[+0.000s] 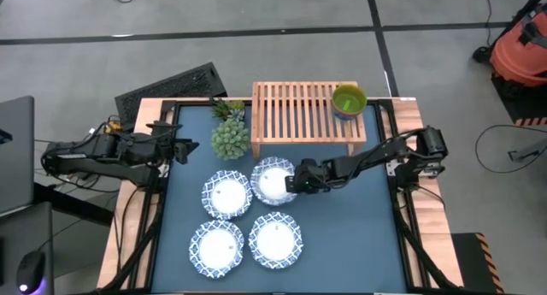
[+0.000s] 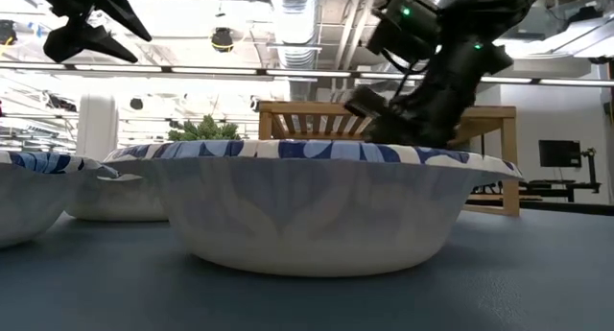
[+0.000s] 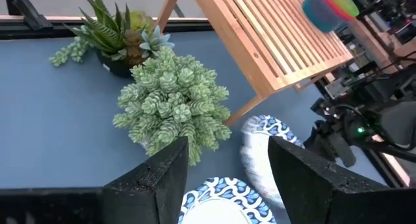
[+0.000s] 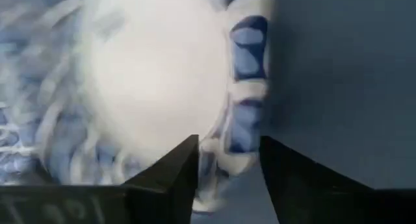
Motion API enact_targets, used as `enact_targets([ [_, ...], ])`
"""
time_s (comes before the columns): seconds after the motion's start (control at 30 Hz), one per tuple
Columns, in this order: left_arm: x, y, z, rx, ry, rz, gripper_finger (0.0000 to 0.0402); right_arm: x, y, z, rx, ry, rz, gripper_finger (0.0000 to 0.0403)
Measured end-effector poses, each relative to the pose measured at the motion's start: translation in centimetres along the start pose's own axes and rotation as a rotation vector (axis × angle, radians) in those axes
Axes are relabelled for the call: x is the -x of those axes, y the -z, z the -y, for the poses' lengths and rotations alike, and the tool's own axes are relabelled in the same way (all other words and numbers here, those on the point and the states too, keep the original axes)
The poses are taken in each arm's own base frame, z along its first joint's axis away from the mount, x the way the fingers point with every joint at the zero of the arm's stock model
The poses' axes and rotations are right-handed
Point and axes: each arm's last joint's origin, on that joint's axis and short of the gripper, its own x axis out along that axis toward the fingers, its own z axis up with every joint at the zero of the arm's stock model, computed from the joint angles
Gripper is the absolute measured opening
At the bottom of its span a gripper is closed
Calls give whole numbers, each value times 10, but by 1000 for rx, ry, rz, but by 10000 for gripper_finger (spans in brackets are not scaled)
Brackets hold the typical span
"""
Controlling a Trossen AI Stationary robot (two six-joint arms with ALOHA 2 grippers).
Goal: Place and stack bowls onto a shelf
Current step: Put the white bowl on the shelf
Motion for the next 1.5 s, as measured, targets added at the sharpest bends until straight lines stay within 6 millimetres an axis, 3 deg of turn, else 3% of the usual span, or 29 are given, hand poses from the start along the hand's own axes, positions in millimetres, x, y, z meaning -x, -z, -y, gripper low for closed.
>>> enact_targets([
  [0.3,2,0,-2,7,-3,-4,197,6,-2,-7,-22,-40,0,21],
  [0.57,0,1,-2,2,-12,-3,197,36,-5,-12,-18,-83,3,21],
  [0.8,0,1,-1,0,-16,-6,197,91,-8,-28,21,-233,10,21],
  [1.0,0,1,-1,2,-14,-3,197,145,-14,-54,137,-437,23,21],
  [1.27,0,1,-1,7,-18,2,197,196,-65,-76,168,-442,341,21],
  [1.5,0,1,-1,7,-18,2,197,206,-116,-77,215,-231,398,21],
])
